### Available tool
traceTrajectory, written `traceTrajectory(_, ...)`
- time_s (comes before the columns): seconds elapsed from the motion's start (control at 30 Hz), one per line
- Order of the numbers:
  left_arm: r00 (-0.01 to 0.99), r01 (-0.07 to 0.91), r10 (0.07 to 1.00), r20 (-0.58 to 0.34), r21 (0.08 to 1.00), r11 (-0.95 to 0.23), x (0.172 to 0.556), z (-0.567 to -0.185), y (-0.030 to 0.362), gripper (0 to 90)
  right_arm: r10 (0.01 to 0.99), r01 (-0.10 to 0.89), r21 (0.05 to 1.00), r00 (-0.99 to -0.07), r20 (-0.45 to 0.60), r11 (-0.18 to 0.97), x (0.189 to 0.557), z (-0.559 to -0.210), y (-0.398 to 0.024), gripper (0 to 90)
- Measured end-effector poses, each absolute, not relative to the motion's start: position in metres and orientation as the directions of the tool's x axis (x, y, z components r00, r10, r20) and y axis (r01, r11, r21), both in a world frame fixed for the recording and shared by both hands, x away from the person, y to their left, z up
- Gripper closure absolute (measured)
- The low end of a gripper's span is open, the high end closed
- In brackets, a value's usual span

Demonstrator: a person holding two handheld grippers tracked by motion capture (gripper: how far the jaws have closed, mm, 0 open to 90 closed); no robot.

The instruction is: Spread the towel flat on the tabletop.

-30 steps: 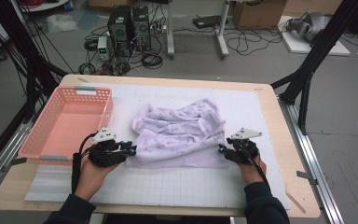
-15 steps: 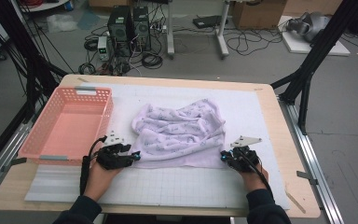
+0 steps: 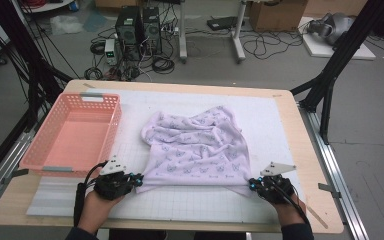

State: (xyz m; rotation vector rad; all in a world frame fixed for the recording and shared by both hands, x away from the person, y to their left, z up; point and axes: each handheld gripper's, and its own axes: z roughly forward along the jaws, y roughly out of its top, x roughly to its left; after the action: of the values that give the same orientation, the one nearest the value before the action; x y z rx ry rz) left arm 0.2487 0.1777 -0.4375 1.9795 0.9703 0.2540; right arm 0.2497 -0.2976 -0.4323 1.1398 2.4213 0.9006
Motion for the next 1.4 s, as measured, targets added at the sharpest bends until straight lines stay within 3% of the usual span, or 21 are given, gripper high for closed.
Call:
traceTrajectory(0.2,0.726,0.512,0.651,-0.223,0.808,-0.293,0.222,-0.426,0.183,85.3,0.782,0.566,0.685,-0.623,-0.01,0.459,0.212,-0.422,-0.305,87.0)
traceTrajectory(0.43,0.767,0.553,0.553,-0.324,0.772,-0.315,0.196,-0.425,0.195,84.8,0.773,0.562,0.698,-0.634,0.019,0.444,0.167,-0.404,-0.311,86.9)
traceTrajectory(0.5,0.771,0.547,0.558,-0.307,0.768,-0.332,0.194,-0.429,0.192,78.1,0.768,0.572,0.671,-0.64,0.005,0.472,0.161,-0.407,-0.31,86.3)
traceTrajectory(0.53,0.757,0.549,0.584,-0.293,0.77,-0.326,0.196,-0.43,0.191,63.6,0.771,0.574,0.663,-0.637,-0.007,0.48,0.161,-0.41,-0.309,82.9)
traceTrajectory(0.57,0.742,0.546,0.612,-0.272,0.775,-0.317,0.2,-0.431,0.191,54.5,0.781,0.579,0.663,-0.624,-0.014,0.474,0.162,-0.412,-0.308,72.2)
traceTrajectory(0.63,0.714,0.532,0.658,-0.24,0.796,-0.288,0.207,-0.432,0.19,50.8,0.812,0.589,0.673,-0.584,-0.028,0.447,0.168,-0.416,-0.307,59.1)
traceTrajectory(0.77,0.665,0.523,0.709,-0.236,0.825,-0.216,0.229,-0.431,0.188,46.7,0.85,0.566,0.723,-0.523,-0.057,0.397,0.191,-0.417,-0.302,45.9)
traceTrajectory(0.9,0.681,0.495,0.681,-0.27,0.855,-0.156,0.24,-0.423,0.185,45.7,0.876,0.558,0.752,-0.48,-0.053,0.351,0.222,-0.419,-0.294,41.9)
traceTrajectory(1.0,0.693,0.446,0.679,-0.243,0.884,-0.139,0.24,-0.412,0.19,45.0,0.874,0.565,0.745,-0.484,-0.048,0.354,0.24,-0.425,-0.286,39.6)
traceTrajectory(1.27,0.666,0.389,0.703,-0.25,0.92,-0.041,0.239,-0.395,0.213,44.4,0.874,0.561,0.746,-0.482,-0.058,0.359,0.254,-0.433,-0.279,37.5)
traceTrajectory(1.4,0.665,0.392,0.707,-0.239,0.918,-0.058,0.244,-0.396,0.205,44.2,0.88,0.569,0.75,-0.474,-0.036,0.338,0.259,-0.437,-0.286,36.8)
